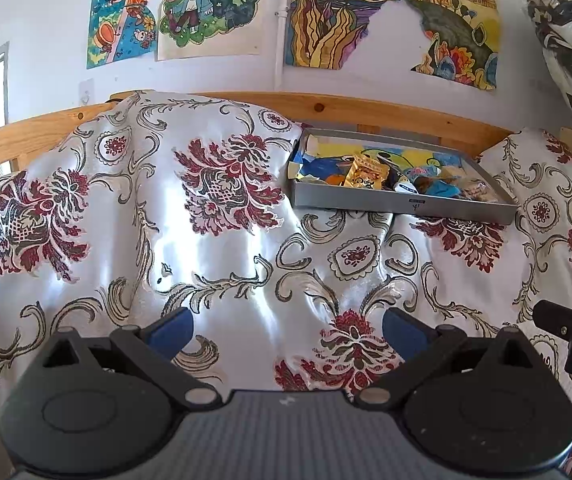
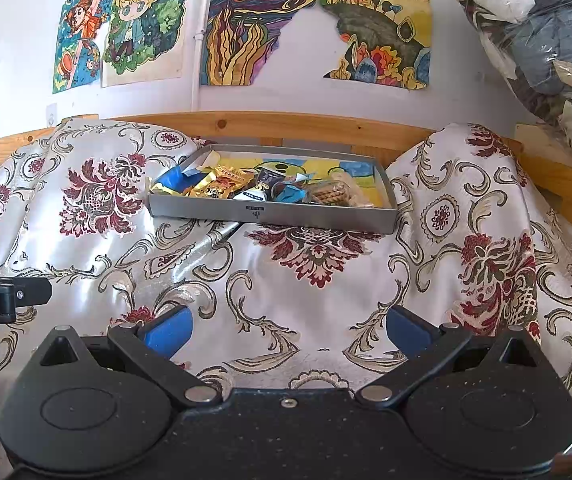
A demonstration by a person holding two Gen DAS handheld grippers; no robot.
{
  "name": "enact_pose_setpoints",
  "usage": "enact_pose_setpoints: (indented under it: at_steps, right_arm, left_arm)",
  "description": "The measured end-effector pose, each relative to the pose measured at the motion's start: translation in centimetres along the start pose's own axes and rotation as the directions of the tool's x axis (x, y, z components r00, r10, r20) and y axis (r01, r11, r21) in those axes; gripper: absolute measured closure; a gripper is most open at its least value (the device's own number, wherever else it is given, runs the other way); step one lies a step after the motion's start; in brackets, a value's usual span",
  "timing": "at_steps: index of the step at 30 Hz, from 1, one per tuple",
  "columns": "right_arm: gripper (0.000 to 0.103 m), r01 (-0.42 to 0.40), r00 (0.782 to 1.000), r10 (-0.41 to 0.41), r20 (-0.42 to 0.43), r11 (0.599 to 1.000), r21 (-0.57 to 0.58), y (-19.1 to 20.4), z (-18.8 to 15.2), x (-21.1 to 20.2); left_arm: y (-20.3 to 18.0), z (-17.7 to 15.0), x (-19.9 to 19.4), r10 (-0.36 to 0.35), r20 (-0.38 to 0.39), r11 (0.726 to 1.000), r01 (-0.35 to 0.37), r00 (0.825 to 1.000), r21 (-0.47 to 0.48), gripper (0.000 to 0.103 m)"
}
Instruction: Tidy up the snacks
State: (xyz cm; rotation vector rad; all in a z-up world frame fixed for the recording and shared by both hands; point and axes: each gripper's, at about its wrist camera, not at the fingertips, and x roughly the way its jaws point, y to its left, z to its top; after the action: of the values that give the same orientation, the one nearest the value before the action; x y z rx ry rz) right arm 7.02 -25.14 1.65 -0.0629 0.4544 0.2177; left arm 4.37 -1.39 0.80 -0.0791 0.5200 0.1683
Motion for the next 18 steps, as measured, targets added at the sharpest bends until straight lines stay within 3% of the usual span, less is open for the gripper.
enact_pose_setpoints:
  at_steps: [18]
  right_arm:
    - [0.001, -0.004, 1.0, 0.004, -0.009, 1.0, 0.001, -0.13, -0.02, 0.11]
  left_arm:
    - [0.09, -0.2, 0.1, -0.002, -0.006, 1.0, 0.002, 1.0, 0.003, 0.001]
